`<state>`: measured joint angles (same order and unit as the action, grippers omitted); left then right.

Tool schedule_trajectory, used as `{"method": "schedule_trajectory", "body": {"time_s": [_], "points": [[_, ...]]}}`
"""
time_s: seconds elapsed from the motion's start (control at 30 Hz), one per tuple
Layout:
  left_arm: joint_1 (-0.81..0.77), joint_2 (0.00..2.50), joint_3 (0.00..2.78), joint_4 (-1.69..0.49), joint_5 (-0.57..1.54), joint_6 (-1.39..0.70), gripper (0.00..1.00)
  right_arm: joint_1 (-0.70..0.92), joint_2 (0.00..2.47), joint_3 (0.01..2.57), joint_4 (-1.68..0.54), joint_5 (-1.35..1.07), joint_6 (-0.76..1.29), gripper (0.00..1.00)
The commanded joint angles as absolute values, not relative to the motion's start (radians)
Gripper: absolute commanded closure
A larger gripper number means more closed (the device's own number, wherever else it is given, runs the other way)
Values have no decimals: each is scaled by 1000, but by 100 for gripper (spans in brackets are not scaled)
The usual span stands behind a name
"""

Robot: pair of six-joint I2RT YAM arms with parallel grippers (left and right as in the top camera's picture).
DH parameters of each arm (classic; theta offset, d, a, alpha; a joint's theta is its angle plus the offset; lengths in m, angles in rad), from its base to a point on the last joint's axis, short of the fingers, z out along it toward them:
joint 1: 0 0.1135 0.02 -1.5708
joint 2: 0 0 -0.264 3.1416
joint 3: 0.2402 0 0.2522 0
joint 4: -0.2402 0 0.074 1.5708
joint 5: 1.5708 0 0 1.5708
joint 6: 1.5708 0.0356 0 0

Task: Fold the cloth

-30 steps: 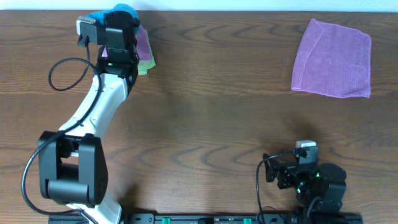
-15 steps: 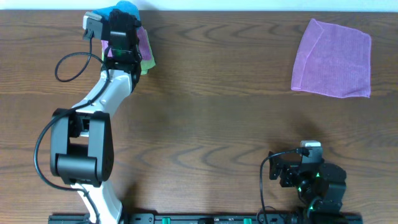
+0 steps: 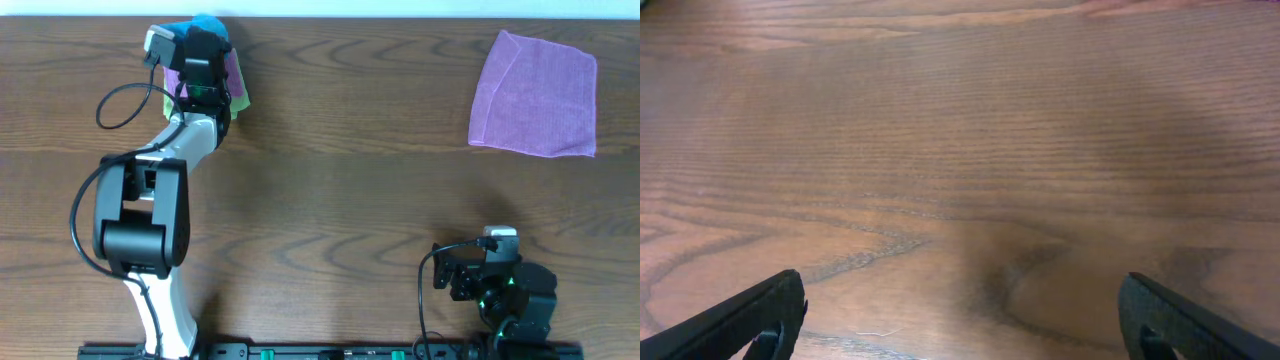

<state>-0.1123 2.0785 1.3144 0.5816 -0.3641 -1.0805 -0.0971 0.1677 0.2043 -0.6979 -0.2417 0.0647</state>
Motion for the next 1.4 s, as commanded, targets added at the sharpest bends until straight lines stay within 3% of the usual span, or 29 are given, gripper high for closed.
{"method": "schedule_trajectory", "body": {"time_s": [0.0, 0.2, 0.4, 0.63, 0.73, 0.83, 0.97, 1.03, 1.07, 1.37], "points": [[-105, 2109, 1337, 594, -345, -1055, 91, -106, 159, 199, -699, -235, 73, 1], [-105, 2120, 1337, 568, -324, -1054, 92, -106, 159, 199, -699, -235, 73, 1], [-105, 2120, 1337, 547, -320, -1055, 85, -106, 159, 199, -699, -235, 73, 1], [-105, 2120, 1337, 508, -313, -1082, 20, -106, 159, 199, -699, -235, 73, 1], [-106, 2115, 1337, 506, -311, -1083, 14, -106, 159, 199, -699, -235, 73, 1], [-106, 2107, 1337, 506, -295, -1108, 16, -106, 159, 199, -699, -235, 73, 1], [-106, 2101, 1337, 501, -287, -1108, 46, -106, 159, 199, -699, -235, 73, 1], [-106, 2098, 1337, 474, -288, -1108, 73, -106, 159, 199, -699, -235, 73, 1], [-106, 2097, 1337, 463, -288, -1108, 77, -106, 159, 199, -699, -235, 73, 1], [-113, 2017, 1337, 279, -282, -1117, 78, -106, 159, 199, -699, -235, 73, 1]]}}
